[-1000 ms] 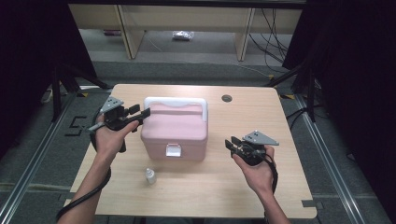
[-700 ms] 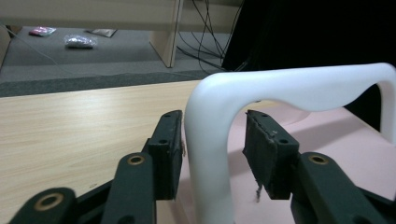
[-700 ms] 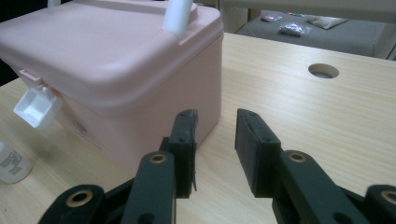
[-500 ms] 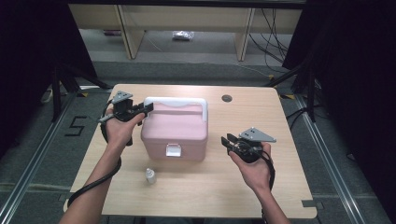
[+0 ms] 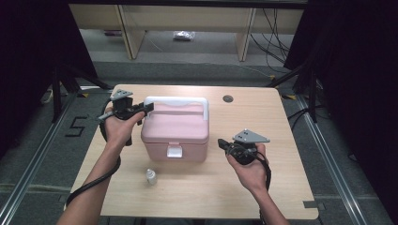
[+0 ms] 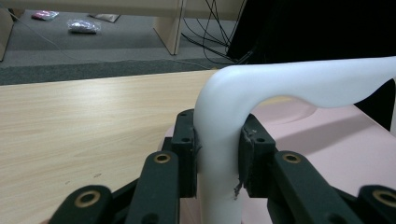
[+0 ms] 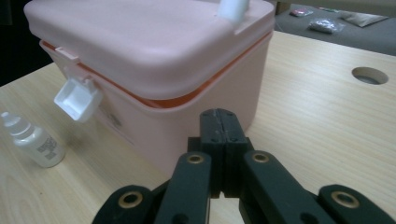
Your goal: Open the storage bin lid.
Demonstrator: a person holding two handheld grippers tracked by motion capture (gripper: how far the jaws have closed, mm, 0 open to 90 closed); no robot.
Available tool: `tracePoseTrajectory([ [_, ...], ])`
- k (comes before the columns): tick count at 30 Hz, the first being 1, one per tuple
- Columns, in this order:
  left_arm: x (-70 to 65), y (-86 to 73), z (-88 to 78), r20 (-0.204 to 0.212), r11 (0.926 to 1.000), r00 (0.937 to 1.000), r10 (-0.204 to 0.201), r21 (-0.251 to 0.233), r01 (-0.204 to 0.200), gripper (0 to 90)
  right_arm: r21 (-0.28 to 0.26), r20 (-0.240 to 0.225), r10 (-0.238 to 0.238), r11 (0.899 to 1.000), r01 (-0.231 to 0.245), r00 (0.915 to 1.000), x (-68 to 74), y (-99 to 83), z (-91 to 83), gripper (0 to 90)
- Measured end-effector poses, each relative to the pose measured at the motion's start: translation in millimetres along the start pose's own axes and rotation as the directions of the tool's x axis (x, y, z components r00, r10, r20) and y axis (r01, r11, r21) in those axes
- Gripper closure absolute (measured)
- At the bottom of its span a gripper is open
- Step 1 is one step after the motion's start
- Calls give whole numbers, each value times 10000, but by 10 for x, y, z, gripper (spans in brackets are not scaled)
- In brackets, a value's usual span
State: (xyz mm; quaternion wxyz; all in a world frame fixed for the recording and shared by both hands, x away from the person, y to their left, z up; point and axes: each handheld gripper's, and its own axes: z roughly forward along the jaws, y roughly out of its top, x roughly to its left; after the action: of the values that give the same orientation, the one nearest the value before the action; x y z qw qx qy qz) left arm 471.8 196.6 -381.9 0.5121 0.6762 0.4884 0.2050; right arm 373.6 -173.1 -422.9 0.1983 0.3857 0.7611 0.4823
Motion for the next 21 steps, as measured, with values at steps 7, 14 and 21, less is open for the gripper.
tracePoseTrajectory([
  [7, 14, 67, 11, 29, 9996, 9997, -242, 140, 242, 713, -84, -208, -106, 9999, 105, 9997, 90, 54, 57, 900],
  [14, 18, 129, 10, 84, 9992, 9994, -334, 212, 332, 713, -59, -503, -141, 9999, 138, 9986, 180, 122, 126, 900],
  [21, 24, 139, 17, 116, 9990, 9991, -403, 217, 401, 713, -279, -633, -82, 9996, 64, 9980, 224, 161, 179, 900],
])
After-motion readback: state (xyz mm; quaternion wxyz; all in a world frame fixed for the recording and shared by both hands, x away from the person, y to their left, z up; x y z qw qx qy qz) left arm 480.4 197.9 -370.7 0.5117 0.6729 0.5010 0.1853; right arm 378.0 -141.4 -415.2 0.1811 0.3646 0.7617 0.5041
